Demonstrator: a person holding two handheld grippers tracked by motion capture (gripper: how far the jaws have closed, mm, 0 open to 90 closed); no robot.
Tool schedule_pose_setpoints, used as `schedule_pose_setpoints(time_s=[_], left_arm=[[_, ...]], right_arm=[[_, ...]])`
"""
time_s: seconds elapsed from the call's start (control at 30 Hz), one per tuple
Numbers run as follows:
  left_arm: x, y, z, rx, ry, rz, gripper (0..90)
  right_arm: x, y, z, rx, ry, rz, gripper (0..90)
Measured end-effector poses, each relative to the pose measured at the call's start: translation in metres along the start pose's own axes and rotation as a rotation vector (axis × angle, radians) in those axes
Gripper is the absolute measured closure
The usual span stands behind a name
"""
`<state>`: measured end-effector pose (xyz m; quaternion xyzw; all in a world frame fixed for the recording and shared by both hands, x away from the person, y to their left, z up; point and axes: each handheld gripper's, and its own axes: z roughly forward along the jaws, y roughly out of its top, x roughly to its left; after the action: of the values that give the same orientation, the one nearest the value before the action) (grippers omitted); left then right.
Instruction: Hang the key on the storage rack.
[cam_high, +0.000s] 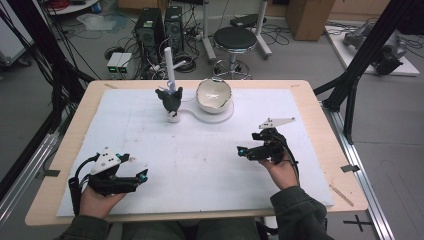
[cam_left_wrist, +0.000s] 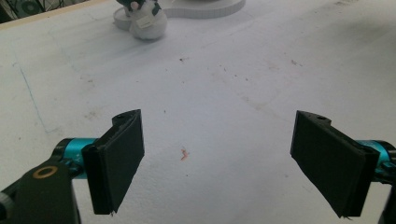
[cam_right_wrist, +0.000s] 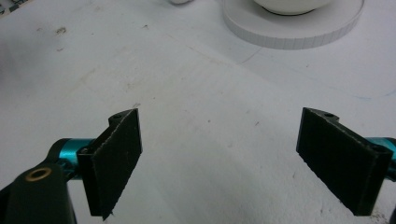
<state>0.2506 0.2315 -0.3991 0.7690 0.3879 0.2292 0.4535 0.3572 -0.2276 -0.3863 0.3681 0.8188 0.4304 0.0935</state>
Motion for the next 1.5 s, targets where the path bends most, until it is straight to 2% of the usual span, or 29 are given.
schedule_pose_setpoints(time_s=[0.67, 1.07, 1.5], left_arm=[[-0.001, 0.0, 0.001, 0.001, -0.006, -0.001, 17.9], [-0.001, 0.0, 0.002, 0.005, -0.015, -0.004, 18.0], [-0.001, 0.001, 0.006, 0.005, -0.026, -0.017, 18.0]], right_arm=[[-0.007, -0.014, -0.011, -0.007, -0.016, 0.021, 13.5], [-0.008, -0.018, -0.011, -0.004, -0.015, 0.014, 13.4], [-0.007, -0.013, -0.011, -0.006, -0.012, 0.001, 13.7]])
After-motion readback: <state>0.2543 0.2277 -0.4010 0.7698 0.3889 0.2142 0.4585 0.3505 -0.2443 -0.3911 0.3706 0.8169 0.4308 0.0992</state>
